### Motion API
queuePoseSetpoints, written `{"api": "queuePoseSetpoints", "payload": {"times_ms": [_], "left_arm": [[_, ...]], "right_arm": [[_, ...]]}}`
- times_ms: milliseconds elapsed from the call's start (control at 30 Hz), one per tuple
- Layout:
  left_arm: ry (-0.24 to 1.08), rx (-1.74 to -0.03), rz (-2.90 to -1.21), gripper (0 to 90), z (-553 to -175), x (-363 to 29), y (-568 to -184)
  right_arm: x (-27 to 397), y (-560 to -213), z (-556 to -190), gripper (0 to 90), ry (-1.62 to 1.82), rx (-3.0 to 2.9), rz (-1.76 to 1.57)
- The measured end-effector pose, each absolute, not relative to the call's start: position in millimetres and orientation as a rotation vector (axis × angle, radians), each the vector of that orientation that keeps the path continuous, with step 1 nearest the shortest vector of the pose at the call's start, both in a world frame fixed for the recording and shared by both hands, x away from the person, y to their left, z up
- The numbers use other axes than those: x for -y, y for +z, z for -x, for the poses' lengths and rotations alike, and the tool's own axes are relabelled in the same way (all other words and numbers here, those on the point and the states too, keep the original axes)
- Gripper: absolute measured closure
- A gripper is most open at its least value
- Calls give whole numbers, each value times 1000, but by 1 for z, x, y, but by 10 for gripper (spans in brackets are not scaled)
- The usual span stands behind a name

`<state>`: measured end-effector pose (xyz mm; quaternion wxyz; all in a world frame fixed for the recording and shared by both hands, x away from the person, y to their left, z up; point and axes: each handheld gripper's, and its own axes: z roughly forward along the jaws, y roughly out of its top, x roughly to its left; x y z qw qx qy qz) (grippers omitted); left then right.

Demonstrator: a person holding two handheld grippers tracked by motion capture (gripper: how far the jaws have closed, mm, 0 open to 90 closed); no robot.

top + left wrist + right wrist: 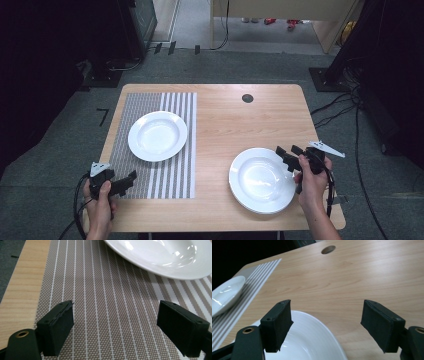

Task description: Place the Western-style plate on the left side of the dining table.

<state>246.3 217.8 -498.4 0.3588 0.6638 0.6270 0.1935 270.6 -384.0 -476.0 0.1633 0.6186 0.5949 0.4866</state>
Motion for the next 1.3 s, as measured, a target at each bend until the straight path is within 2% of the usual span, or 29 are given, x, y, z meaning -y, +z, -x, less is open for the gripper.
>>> {"api": "queuePoseSetpoints", "payload": {"times_ms": [900,1300], "left_arm": [[601,-1613,-1808,141,-234,-230,-512],[675,-1586,-1858,136,-234,-224,-516]], "right_arm": [[449,-515,-227,247,1223,-1630,-1871],[455,-524,-206,233,1021,-1682,-1819]]}}
